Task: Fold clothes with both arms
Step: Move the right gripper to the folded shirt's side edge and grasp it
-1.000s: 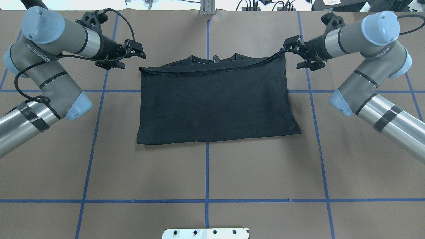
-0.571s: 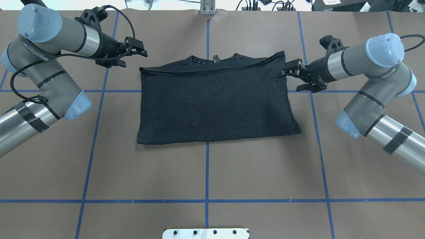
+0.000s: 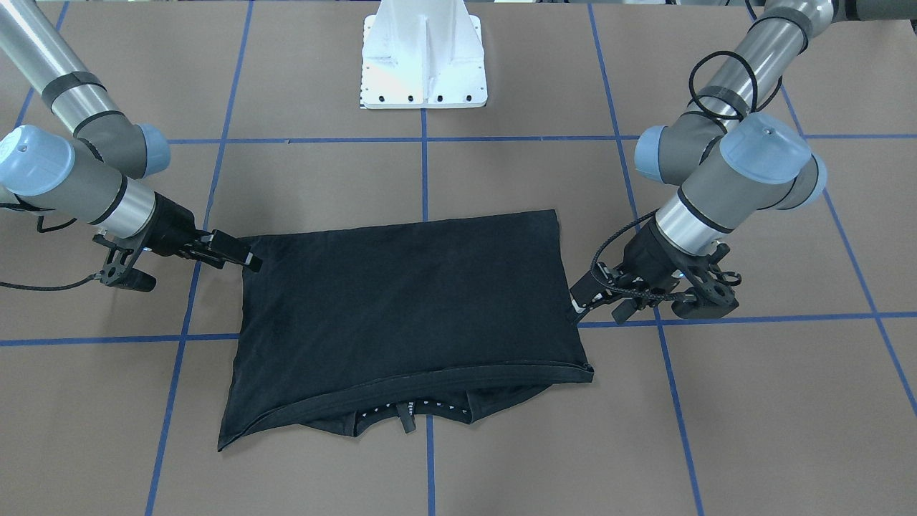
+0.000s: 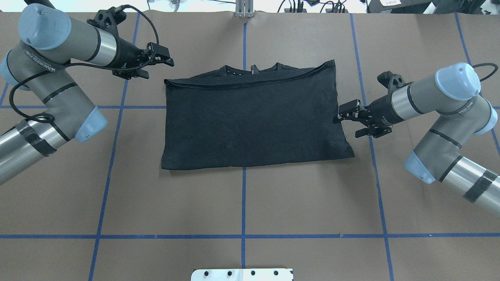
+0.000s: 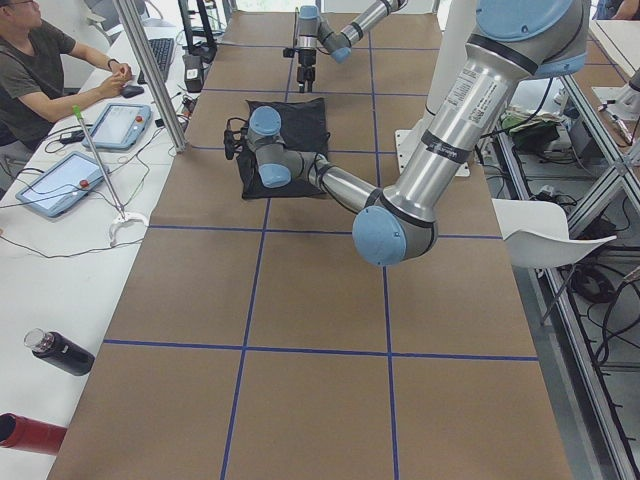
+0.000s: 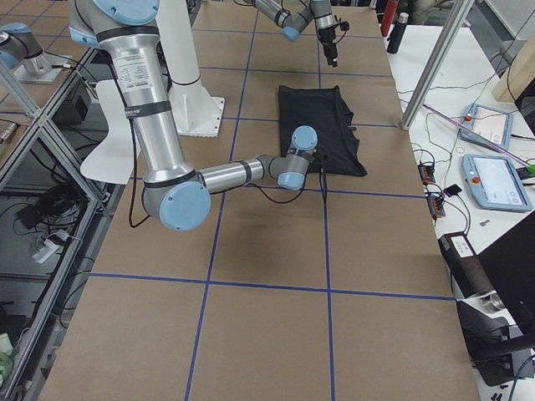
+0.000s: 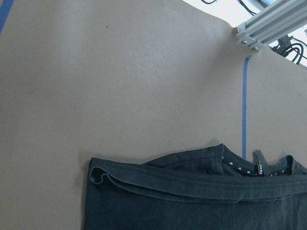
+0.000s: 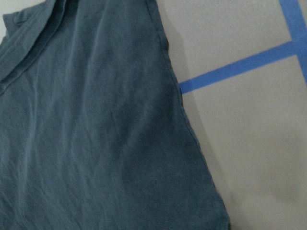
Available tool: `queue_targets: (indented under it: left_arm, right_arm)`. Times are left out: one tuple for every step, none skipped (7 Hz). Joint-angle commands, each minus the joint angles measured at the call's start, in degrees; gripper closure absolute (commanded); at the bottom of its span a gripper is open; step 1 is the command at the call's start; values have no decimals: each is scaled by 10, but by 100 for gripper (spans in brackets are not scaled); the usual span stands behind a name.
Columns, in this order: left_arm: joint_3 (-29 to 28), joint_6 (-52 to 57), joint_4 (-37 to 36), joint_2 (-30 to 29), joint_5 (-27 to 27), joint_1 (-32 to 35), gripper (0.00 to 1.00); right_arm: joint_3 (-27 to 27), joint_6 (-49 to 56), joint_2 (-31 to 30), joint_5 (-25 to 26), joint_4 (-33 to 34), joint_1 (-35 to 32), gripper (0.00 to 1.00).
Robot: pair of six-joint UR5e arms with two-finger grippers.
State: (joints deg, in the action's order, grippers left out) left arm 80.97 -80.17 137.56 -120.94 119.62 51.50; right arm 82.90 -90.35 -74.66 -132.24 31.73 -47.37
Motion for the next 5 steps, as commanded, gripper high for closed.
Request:
queue_targets:
  left_arm:
    - [1,-2,0,1,0,-1,1]
    - [1,-2,0,1,0,-1,1]
    - [1,-1,0,1,0,-1,1]
    - [1,-2,0,1,-1,0,1]
    - [1,-2,0,1,-1,0,1]
  right_arm:
    - [0,0,-11,-1,-1,17,1]
    - [-1,0,-11,1,-1,23,1]
    - [-5,0,-11,6,-1,29,1]
    - [-6,0,-12,6,-1,31,1]
    - [-6,0,-12,6,-1,34,1]
